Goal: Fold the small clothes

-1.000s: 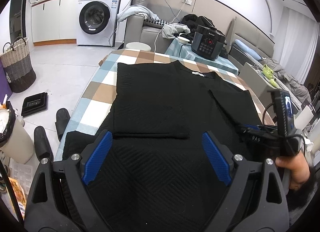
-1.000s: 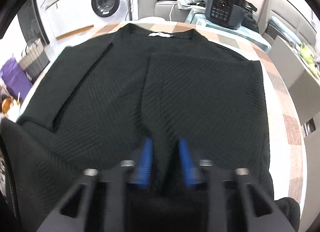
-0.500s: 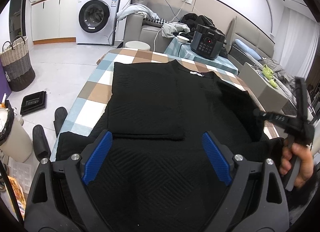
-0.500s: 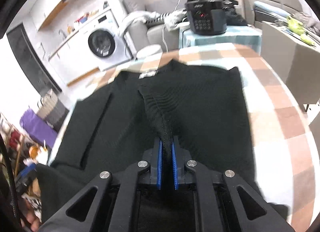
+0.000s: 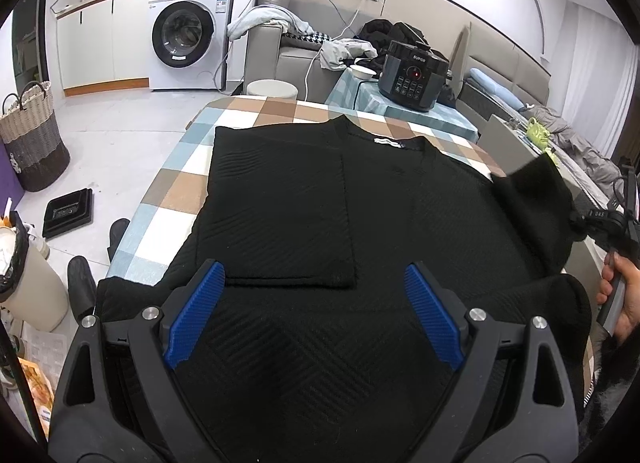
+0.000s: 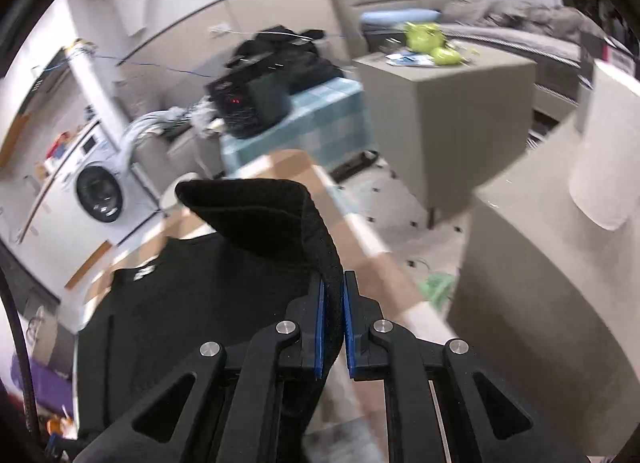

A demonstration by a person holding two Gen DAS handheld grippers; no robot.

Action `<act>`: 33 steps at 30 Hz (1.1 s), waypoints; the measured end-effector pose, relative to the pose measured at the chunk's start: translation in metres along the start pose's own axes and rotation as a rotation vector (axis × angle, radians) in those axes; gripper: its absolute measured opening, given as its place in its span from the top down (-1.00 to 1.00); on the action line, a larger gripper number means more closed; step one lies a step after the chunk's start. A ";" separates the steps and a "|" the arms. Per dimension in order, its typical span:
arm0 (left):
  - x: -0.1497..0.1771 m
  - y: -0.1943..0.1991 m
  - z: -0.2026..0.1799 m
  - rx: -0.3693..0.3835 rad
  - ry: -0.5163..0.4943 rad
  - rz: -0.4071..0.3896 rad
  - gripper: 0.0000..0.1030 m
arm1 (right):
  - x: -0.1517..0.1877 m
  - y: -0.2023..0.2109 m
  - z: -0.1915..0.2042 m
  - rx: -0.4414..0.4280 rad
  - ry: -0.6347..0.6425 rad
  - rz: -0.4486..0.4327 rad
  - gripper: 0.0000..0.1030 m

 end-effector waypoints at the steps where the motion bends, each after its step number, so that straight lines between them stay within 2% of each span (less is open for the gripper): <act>1: -0.002 -0.001 -0.001 -0.005 0.000 -0.001 -0.76 | 0.000 -0.006 -0.006 0.007 -0.013 0.014 0.83; 6: -0.010 -0.009 0.001 -0.042 -0.003 0.008 -0.76 | 0.005 -0.027 -0.039 0.084 -0.021 0.064 0.73; 8: -0.012 -0.012 0.002 -0.051 -0.002 0.013 -0.76 | 0.003 -0.022 -0.047 0.113 -0.021 0.042 0.44; 9: -0.013 -0.014 0.003 -0.055 -0.001 0.014 -0.76 | 0.003 -0.019 -0.048 0.115 -0.021 0.032 0.40; 12: -0.015 -0.021 0.005 -0.063 0.000 0.024 -0.76 | 0.004 -0.012 -0.046 0.095 -0.004 0.016 0.21; 16: -0.019 -0.035 0.004 -0.078 -0.010 0.043 -0.76 | 0.010 -0.012 -0.038 0.040 -0.011 0.042 0.17; 19: -0.020 -0.051 0.002 -0.085 -0.020 0.067 -0.76 | 0.017 -0.001 -0.028 0.000 -0.006 0.042 0.01; 23: -0.017 -0.076 -0.008 -0.077 -0.050 0.119 -0.76 | 0.035 0.021 0.000 -0.035 0.073 0.022 -0.12; 28: -0.011 -0.103 -0.019 -0.130 -0.121 0.168 -0.75 | 0.054 0.045 0.026 -0.086 0.137 0.012 -0.26; 30: -0.008 -0.111 -0.023 -0.123 -0.132 0.191 -0.64 | 0.061 0.053 0.032 -0.101 0.149 0.014 -0.27; 31: -0.006 -0.115 -0.024 -0.119 -0.136 0.202 -0.45 | 0.063 0.056 0.034 -0.102 0.155 0.014 -0.27; 32: -0.005 -0.119 -0.023 -0.124 -0.139 0.210 -0.35 | 0.065 0.060 0.035 -0.102 0.161 0.012 -0.27; 33: -0.004 -0.123 -0.023 -0.127 -0.138 0.215 -0.11 | 0.066 0.063 0.035 -0.103 0.166 0.009 -0.27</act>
Point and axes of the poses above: each gripper's, at about its wrist camera, not at the fingertips, and y roughly against the way its jaws point, z to its left, x to its underside, the point moved 10 cm from there along -y, roughly the way its jaws point, and after that the axes turned 9 degrees about z, right-handed, at the moved point
